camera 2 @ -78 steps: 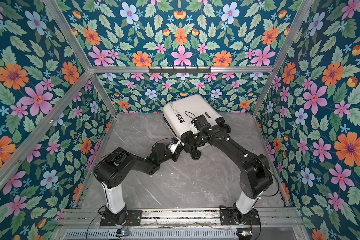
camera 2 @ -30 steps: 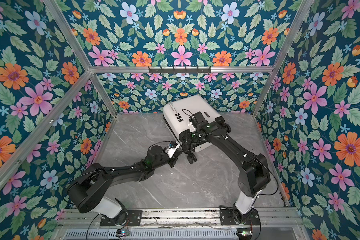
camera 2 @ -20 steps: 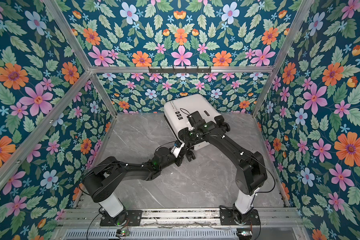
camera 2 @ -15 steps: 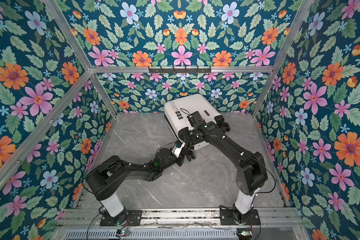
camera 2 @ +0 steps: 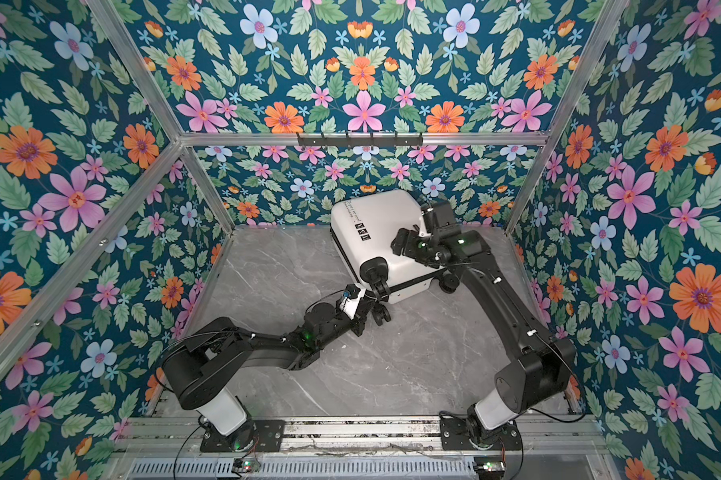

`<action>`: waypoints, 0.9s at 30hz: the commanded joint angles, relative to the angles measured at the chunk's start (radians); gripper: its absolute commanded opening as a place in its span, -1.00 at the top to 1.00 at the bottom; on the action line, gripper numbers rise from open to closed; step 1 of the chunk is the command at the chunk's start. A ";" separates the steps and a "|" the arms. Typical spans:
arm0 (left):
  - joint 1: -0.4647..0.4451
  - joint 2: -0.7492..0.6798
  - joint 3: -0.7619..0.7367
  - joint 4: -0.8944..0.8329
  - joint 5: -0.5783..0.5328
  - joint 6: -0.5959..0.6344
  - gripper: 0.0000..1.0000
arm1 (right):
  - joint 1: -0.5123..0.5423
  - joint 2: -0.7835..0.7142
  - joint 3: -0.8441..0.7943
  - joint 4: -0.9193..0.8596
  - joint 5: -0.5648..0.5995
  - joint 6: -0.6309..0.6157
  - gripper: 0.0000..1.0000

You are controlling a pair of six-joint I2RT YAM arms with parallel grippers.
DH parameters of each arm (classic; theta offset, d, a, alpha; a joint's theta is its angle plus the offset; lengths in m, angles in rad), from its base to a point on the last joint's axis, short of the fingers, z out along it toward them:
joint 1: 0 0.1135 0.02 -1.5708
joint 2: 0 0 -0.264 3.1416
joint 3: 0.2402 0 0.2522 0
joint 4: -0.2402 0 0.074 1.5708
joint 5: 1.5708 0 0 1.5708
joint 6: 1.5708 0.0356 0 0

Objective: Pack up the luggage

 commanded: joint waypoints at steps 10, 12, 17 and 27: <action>0.048 -0.061 -0.058 0.083 -0.041 -0.036 1.00 | -0.380 0.004 -0.139 0.065 -0.078 -0.003 -0.67; 0.056 -0.071 -0.070 0.086 -0.045 -0.045 1.00 | -0.384 0.033 -0.136 0.095 -0.139 -0.029 -0.54; 0.081 -0.091 -0.106 0.095 -0.063 -0.063 1.00 | -0.374 0.045 -0.239 0.273 -0.291 0.016 -0.49; 0.157 -0.139 -0.174 0.095 -0.050 -0.079 1.00 | -0.316 0.014 -0.374 0.527 -0.430 0.056 -0.50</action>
